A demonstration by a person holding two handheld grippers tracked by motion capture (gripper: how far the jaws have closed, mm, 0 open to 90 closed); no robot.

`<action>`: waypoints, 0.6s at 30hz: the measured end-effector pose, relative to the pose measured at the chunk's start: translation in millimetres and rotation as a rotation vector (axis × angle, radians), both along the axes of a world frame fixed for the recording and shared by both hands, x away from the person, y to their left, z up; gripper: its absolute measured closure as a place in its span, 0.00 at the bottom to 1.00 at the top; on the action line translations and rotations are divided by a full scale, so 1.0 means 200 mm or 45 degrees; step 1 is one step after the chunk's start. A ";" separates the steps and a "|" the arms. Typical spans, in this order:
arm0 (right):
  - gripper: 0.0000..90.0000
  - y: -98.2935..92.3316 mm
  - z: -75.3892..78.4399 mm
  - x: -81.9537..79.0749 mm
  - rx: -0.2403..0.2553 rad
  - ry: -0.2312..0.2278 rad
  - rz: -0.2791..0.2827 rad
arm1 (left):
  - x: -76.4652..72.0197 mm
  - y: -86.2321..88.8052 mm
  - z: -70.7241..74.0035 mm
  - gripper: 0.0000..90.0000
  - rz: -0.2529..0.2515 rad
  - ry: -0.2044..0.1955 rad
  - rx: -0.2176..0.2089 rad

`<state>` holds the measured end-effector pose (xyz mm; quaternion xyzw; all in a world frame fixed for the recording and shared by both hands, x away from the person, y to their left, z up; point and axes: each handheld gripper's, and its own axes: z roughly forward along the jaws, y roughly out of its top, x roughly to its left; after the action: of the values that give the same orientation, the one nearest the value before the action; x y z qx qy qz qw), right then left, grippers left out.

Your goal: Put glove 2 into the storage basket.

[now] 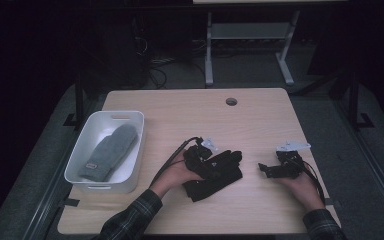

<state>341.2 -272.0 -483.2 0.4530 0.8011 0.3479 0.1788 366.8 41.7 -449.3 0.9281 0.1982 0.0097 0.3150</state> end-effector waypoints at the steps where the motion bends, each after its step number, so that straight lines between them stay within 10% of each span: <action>1: 0.12 0.00 0.00 0.00 0.000 0.000 0.000 | 0.00 0.00 -0.01 0.15 -0.007 -0.005 0.011; 12: 0.12 0.00 0.00 0.00 0.001 0.003 0.003 | -0.01 0.00 -0.05 0.17 -0.004 0.022 -0.008; 18: 0.12 0.00 0.00 0.00 0.003 0.003 0.002 | -0.02 0.00 -0.04 0.37 -0.058 0.063 -0.034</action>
<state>340.7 -271.4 -483.2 0.4529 0.8013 0.3483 0.1772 361.8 41.4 -456.9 0.9280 0.1848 -0.0231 0.3226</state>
